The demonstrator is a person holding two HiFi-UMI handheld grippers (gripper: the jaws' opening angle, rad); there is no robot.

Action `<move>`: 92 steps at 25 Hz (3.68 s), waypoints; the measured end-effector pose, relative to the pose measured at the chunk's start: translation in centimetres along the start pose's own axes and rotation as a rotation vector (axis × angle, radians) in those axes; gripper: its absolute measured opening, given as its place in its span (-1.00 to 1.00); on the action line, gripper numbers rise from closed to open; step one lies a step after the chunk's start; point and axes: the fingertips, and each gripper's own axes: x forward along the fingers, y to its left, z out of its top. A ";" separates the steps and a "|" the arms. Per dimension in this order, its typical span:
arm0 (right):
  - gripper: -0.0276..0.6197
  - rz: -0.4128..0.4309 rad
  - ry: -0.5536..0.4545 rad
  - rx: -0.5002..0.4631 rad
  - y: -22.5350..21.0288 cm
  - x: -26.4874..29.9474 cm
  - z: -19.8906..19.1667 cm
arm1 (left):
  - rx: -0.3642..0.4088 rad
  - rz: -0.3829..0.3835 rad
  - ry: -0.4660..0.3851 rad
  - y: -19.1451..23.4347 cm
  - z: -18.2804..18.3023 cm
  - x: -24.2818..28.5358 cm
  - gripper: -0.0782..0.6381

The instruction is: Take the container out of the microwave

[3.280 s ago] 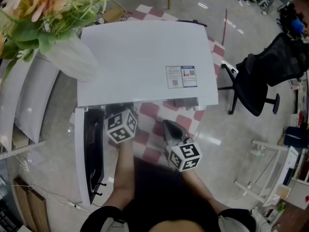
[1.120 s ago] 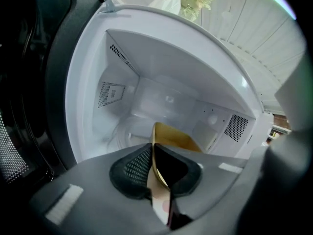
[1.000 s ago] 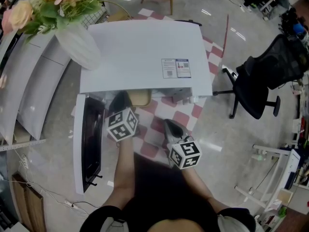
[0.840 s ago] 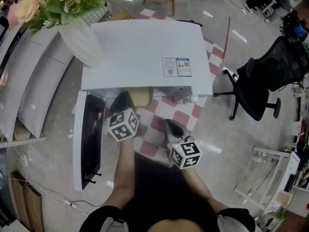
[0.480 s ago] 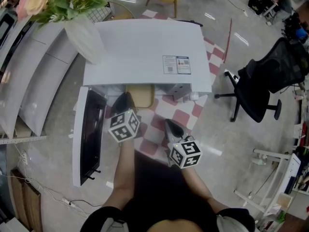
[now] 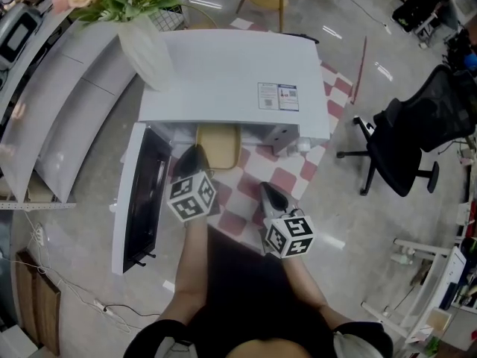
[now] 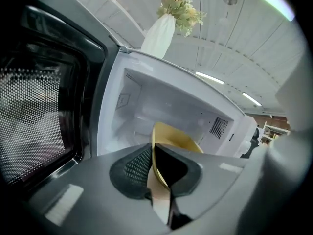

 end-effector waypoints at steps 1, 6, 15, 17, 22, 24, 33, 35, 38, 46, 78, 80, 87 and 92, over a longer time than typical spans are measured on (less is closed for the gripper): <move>-0.91 0.000 -0.001 -0.001 0.0 -0.1 0.0 | -0.001 0.003 -0.003 0.1 0.0 -0.3 -0.73; -0.91 0.002 -0.006 -0.003 -0.1 -0.6 -0.3 | -0.023 0.003 -0.012 0.4 0.0 -1.7 -0.73; -0.91 0.020 -0.009 -0.025 0.3 -1.2 -0.6 | -0.049 0.000 -0.029 0.8 0.2 -4.1 -0.73; -0.91 0.020 -0.009 -0.023 0.2 -1.3 -0.8 | -0.056 0.001 -0.024 0.9 0.0 -4.8 -0.73; -0.91 0.026 -0.012 -0.021 0.1 -1.5 -0.8 | -0.061 0.001 -0.026 1.0 -0.2 -6.4 -0.73; -0.91 0.027 -0.011 -0.023 0.2 -1.6 -0.9 | -0.067 0.002 -0.028 1.1 -0.3 -7.0 -0.73; -0.91 0.050 0.014 -0.037 0.8 -1.7 -2.3 | -0.068 0.020 -0.032 1.8 -1.1 -9.8 -0.73; -0.91 0.057 0.017 -0.039 1.0 -1.8 -2.4 | -0.067 0.029 -0.036 2.1 -1.1 -10.5 -0.73; -0.91 0.069 0.018 -0.044 1.2 -2.0 -2.5 | -0.064 0.040 -0.044 2.6 -1.3 -11.6 -0.73; -0.91 0.088 0.020 -0.067 1.5 -2.8 -2.8 | -0.039 0.040 -0.057 3.1 -2.1 -14.7 -0.72; -0.91 0.132 -0.035 -0.249 3.9 -7.5 -4.1 | 0.372 -0.070 -0.056 0.2 -5.7 -21.2 -0.72; -0.91 0.127 -0.042 -0.250 3.7 -7.8 -4.0 | 0.392 -0.093 -0.056 -0.3 -5.9 -21.3 -0.72; -0.91 0.117 -0.042 -0.268 3.3 -8.7 -4.3 | 0.406 -0.120 -0.054 -0.9 -6.0 -21.1 -0.72; -0.91 0.114 -0.036 -0.261 3.1 -8.7 -4.6 | 0.396 -0.126 -0.056 -0.8 -6.0 -21.0 -0.72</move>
